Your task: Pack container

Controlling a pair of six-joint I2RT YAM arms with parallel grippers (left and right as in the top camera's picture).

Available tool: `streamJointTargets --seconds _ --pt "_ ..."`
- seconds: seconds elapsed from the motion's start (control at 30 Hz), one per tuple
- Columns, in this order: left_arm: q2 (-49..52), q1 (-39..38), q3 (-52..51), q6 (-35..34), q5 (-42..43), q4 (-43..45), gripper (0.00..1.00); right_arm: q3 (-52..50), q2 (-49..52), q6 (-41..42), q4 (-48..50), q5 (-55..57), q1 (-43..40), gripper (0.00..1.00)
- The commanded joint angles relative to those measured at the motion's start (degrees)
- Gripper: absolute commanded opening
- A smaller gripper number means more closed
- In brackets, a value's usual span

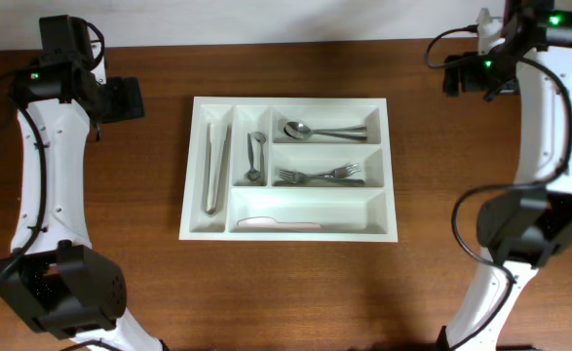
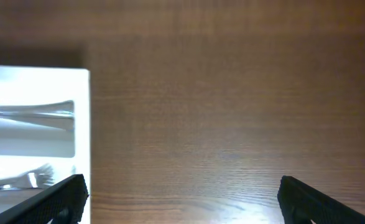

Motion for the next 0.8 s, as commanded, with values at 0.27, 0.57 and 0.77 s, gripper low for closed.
streamJointTargets --seconds 0.27,0.57,0.77 --pt "0.04 0.11 0.15 0.28 -0.66 -0.07 0.99 0.85 -36.44 0.28 0.02 0.28 8.20 0.99" --pt "0.04 0.11 0.15 0.28 -0.66 -0.07 0.99 -4.46 -56.59 0.28 0.02 0.28 12.46 0.99" --pt "0.04 0.11 0.15 0.28 -0.66 -0.04 0.99 -22.40 -75.25 -4.81 5.35 2.47 12.46 0.99"
